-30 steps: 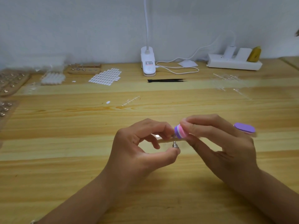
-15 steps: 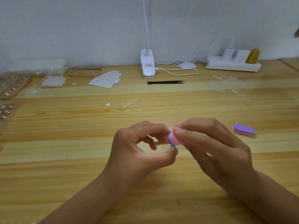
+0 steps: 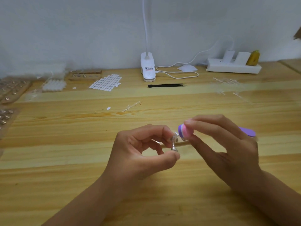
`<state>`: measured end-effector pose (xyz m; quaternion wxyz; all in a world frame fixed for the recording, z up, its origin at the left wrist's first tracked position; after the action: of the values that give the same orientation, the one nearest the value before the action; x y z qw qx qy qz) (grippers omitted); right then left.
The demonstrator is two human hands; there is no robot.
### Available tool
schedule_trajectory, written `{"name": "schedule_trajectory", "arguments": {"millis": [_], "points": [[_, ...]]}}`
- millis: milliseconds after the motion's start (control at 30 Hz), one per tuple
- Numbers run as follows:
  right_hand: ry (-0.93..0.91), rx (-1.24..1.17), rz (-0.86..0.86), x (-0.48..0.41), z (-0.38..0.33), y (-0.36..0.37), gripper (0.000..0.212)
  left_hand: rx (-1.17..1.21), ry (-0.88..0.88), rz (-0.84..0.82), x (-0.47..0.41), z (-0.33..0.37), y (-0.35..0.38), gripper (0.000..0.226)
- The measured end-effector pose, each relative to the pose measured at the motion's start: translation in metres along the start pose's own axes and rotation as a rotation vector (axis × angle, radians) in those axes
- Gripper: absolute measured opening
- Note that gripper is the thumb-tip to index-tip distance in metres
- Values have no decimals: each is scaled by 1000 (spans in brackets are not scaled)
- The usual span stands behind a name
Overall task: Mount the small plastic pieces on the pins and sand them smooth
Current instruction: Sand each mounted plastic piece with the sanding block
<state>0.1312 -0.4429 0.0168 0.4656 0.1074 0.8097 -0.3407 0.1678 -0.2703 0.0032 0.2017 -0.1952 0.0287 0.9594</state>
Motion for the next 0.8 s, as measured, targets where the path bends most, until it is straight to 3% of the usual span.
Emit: {"name": "schedule_trajectory", "arguments": {"millis": [200, 333, 533, 667, 800], "points": [[-3, -32, 3, 3, -7, 4, 25, 79, -78, -119, -1, -4, 4, 26], [123, -89, 51, 3, 0, 1, 27, 40, -75, -134, -1, -7, 6, 27], [101, -83, -7, 4, 4, 8, 22, 19, -31, -136, -2, -4, 8, 23], [170, -229, 90, 6, 1, 5, 26, -15, -26, -128, -2, -4, 7, 23], [135, -162, -30, 7, 0, 13, 20, -1, -19, -132, -1, -2, 7, 24]]}}
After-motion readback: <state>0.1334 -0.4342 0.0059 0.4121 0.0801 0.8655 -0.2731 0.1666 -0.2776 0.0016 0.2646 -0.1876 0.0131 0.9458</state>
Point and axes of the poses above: each hand's wrist, its own x-axis away from the middle knuckle, its own y-axis out of the palm, z = x × y, the point moved 5 cm from there along -x, towards the middle knuckle, and after that the axes turned 4 degrees about y, right-handed, at the moved point
